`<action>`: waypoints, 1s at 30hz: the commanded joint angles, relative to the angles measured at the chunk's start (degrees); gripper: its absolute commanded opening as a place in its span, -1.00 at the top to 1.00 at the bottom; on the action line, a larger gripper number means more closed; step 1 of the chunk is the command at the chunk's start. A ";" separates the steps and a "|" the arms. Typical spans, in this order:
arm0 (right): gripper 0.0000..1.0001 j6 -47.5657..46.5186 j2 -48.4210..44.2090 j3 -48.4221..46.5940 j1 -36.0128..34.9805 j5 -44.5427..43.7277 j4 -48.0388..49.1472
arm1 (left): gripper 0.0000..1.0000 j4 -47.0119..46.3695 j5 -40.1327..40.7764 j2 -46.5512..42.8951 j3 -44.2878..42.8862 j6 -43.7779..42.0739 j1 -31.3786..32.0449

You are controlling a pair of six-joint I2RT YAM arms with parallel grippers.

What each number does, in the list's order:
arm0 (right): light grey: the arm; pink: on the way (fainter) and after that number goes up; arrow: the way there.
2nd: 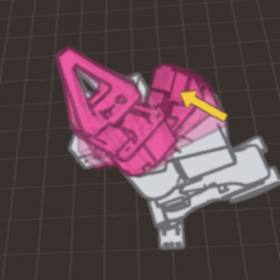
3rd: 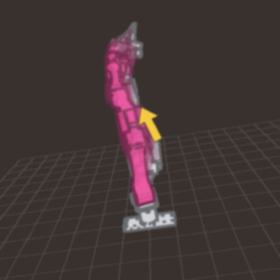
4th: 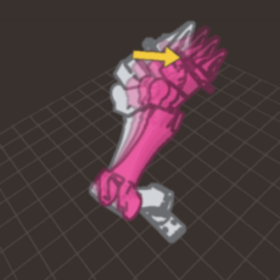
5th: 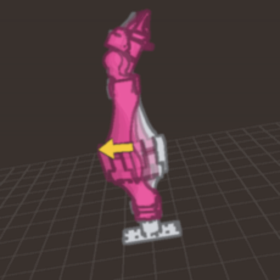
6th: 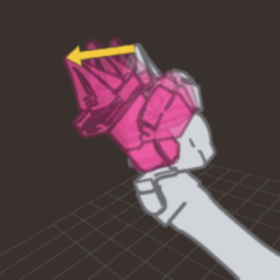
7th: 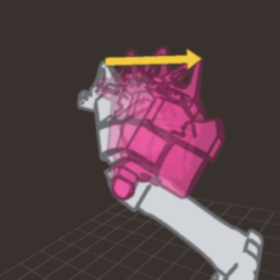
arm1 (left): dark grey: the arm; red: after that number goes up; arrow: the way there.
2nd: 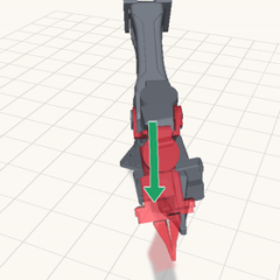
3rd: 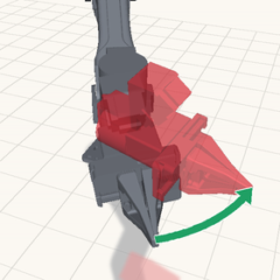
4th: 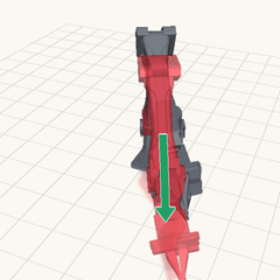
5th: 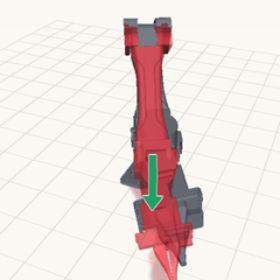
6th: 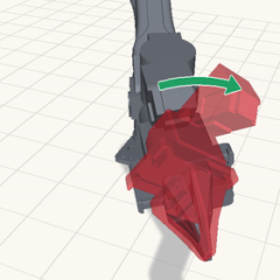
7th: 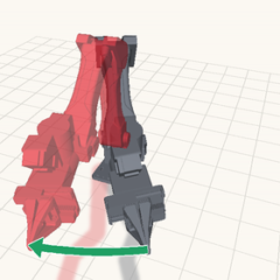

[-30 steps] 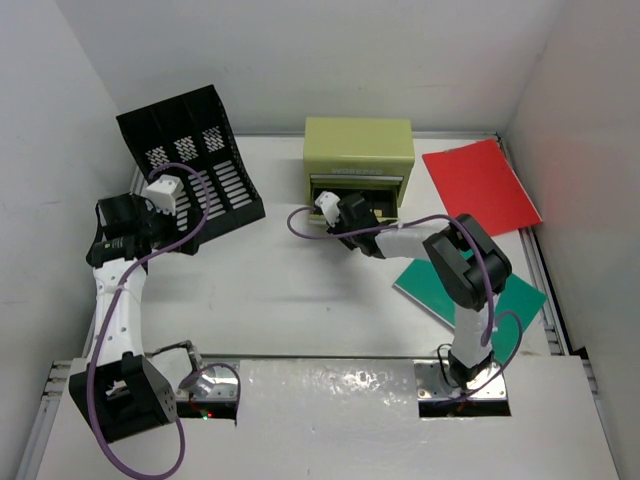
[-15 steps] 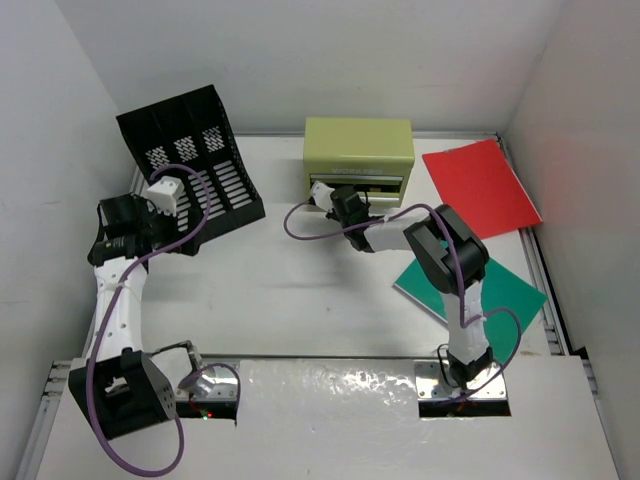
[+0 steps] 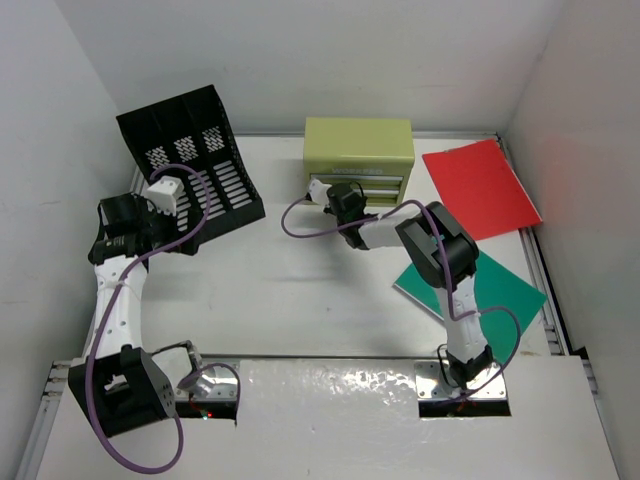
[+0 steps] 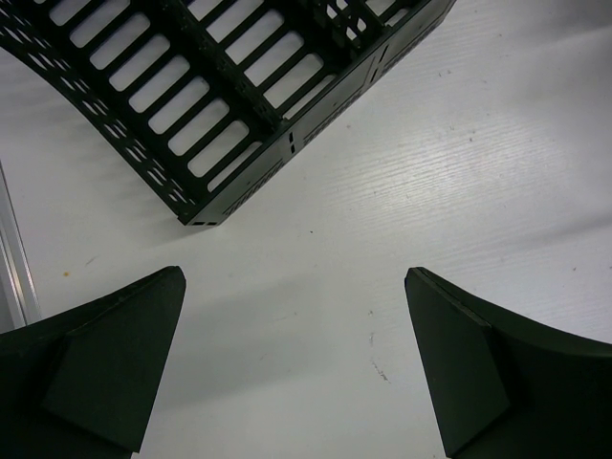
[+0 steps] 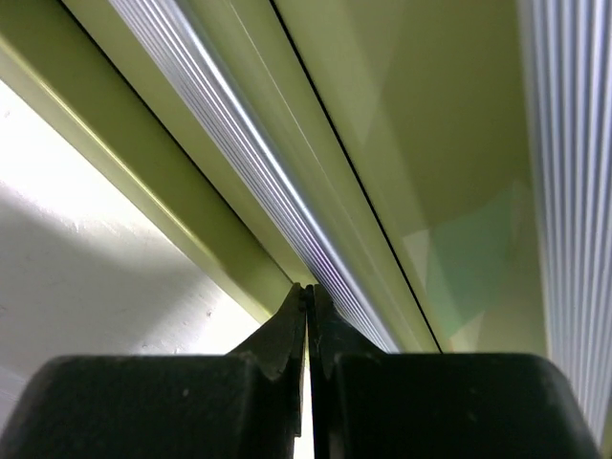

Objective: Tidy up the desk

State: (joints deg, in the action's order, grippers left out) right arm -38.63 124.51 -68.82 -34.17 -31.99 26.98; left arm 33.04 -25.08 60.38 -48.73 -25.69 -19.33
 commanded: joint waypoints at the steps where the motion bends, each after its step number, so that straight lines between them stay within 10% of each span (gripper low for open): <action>1: 1.00 -0.13 -3.82 1.74 0.25 0.07 5.01 | -0.99 -1.84 -0.50 -0.35 -0.14 -0.85 -0.53; 7: 0.94 12.06 -19.37 9.40 -2.12 9.90 -9.11 | -0.99 -1.48 -1.55 -0.70 -0.31 -1.29 -0.53; 13: 0.29 25.34 -33.70 13.18 -2.04 25.47 -27.49 | -0.99 0.18 -3.83 -1.05 -0.58 -2.69 -0.53; 19: -0.31 40.54 -44.34 19.50 0.50 21.27 -38.31 | -0.98 2.73 -6.21 -1.93 -1.80 -4.54 -0.53; 26: -0.76 57.77 -56.20 32.49 23.65 32.06 -40.17 | -0.92 9.74 -13.67 -1.94 -6.71 -8.58 0.96; 30: -0.87 61.48 -63.15 38.22 33.90 35.51 -40.08 | -0.85 11.88 -6.05 -0.79 -9.54 -7.54 14.53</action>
State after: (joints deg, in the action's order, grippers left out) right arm 15.35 66.06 -33.01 -4.10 -1.76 -13.13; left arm 42.92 -32.77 59.57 -54.76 -32.42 -13.23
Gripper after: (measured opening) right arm 0.914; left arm 0.929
